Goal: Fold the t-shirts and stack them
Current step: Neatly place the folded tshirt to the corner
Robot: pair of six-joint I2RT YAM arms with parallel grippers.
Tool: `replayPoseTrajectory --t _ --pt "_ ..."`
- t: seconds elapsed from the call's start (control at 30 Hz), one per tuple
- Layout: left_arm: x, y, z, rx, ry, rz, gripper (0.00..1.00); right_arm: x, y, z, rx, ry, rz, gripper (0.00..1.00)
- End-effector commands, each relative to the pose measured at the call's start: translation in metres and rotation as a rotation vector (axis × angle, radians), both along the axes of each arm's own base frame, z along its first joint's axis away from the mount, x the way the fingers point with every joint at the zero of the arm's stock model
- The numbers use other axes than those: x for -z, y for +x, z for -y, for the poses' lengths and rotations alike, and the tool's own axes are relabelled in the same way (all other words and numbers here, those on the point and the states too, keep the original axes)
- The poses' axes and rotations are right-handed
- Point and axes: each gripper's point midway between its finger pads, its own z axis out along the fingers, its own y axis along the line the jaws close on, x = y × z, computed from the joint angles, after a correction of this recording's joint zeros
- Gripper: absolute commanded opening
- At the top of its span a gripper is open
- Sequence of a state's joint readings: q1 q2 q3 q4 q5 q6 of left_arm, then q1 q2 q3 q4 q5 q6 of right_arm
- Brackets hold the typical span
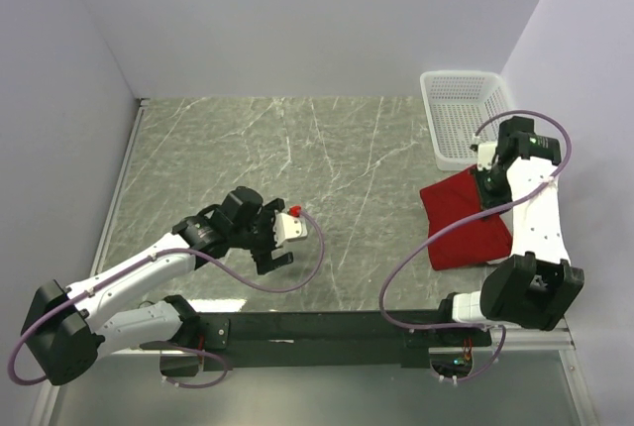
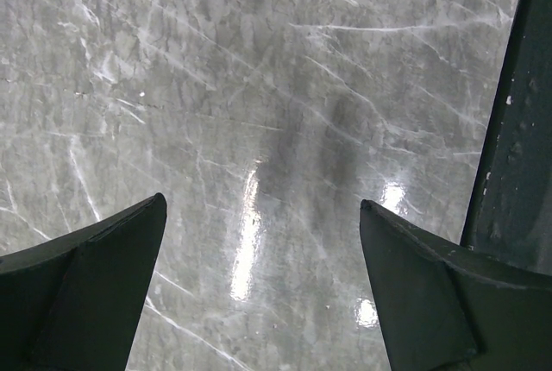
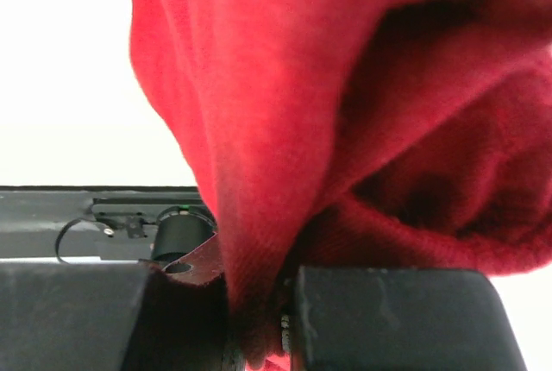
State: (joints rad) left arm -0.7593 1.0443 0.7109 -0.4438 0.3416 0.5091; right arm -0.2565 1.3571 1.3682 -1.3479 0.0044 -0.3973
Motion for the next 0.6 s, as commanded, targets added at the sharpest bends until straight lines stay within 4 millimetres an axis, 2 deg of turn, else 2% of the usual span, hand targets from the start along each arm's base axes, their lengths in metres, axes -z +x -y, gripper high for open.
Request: replayPoseTrajectory --t 0.0,0.2,0.57 --pt "-0.011 0.005 0.007 -0.008 -0.045 0.017 0.99 -0.004 -0.025 0.013 0.005 -0.021 -0.1 0.0" --pt "-0.009 0.008 0.007 -0.003 -0.026 0.022 0.99 0.006 -0.01 0.027 -0.016 0.0 -0.133 0.0" --pt "-0.005 0.013 0.011 0.003 0.01 -0.004 0.99 0.048 0.027 0.083 -0.084 -0.065 -0.149 0.0"
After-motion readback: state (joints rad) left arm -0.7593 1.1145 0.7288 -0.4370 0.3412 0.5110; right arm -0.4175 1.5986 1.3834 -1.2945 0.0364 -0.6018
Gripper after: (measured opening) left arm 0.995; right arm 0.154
